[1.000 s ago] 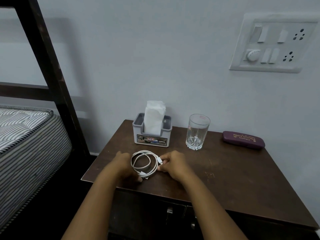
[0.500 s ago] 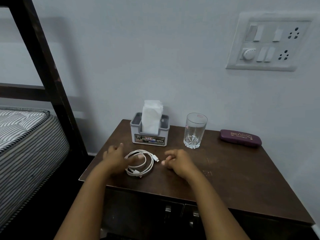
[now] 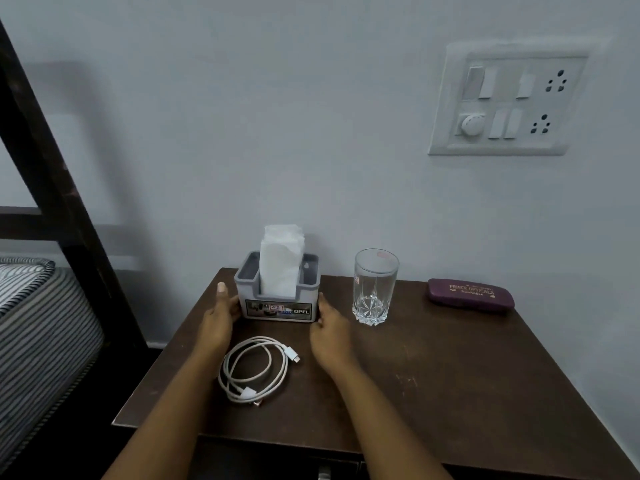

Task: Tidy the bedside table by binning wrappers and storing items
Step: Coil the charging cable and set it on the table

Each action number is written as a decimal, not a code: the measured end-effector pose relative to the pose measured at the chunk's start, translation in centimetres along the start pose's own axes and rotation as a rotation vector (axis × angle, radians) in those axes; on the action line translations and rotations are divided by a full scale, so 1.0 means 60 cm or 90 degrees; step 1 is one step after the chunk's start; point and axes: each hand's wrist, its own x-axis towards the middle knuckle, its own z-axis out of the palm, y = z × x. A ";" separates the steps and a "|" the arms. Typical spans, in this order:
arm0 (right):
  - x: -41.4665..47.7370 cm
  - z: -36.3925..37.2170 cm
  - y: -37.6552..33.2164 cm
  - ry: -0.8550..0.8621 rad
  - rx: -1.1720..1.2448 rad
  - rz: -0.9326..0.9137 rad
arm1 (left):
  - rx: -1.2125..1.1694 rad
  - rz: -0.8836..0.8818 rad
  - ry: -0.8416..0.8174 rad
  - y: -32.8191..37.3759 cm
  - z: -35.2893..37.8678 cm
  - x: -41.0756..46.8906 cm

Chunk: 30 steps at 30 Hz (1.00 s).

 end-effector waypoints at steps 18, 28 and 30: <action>0.001 -0.010 -0.006 0.006 -0.020 0.079 | 0.036 0.014 0.020 -0.009 0.008 0.019; -0.145 -0.048 0.017 -0.134 -0.116 -0.195 | 0.300 0.112 -0.111 -0.044 -0.081 -0.154; -0.150 -0.041 0.020 -0.150 -0.192 -0.243 | 0.354 0.144 -0.099 -0.046 -0.064 -0.157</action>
